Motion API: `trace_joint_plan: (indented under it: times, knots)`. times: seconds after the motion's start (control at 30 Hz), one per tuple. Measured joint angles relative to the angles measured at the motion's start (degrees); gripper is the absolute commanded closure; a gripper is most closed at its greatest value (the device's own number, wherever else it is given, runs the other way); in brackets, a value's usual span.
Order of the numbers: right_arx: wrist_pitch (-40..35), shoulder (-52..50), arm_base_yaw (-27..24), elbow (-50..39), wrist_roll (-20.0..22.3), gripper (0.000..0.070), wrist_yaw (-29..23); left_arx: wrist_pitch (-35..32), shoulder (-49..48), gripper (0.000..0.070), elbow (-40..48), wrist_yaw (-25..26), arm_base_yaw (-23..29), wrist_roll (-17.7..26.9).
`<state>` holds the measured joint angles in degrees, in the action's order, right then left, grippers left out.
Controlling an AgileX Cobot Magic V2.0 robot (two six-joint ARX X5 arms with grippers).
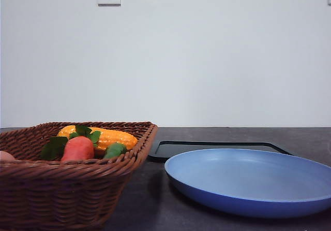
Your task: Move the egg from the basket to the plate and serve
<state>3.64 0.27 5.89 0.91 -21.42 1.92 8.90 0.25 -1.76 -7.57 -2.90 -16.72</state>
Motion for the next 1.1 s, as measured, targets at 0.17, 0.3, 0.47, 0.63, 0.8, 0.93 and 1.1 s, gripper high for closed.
trace_joint_plan:
  times: [0.17, 0.3, 0.47, 0.63, 0.8, 0.93, 1.1]
  knots:
    - [1.93, 0.00, 0.02, 0.62, -2.19, 0.0700, 1.12, 1.80, 0.04, 0.0700, -0.36, 0.09, 0.00, -2.91]
    - [7.95, 0.45, 0.00, 4.46, -3.14, 0.0700, 1.08, 8.61, 1.77, 0.0700, -4.58, 1.06, 0.02, -3.64]
    - [12.48, 3.92, 0.00, 10.43, -3.55, 0.0700, 1.08, 10.68, 7.55, 0.0700, -12.17, 6.94, 0.00, -4.33]
    - [16.56, 9.99, 0.00, 16.51, -3.47, 0.0700, 1.43, 11.74, 16.26, 0.0700, -18.62, 12.52, -0.02, -4.97]
    - [16.62, 16.67, 0.00, 21.44, -2.65, 0.0700, 6.69, 13.74, 25.56, 0.0700, -25.52, 16.33, -0.02, -4.84]
    - [18.70, 22.80, 0.00, 24.23, -2.39, 0.0700, 11.03, 16.49, 33.50, 0.0700, -30.35, 24.24, -0.02, -3.26]
    - [23.64, 30.97, -0.02, 27.12, -0.53, 0.0700, 17.79, 20.13, 41.97, 0.0700, -33.83, 36.05, -0.56, -0.86]
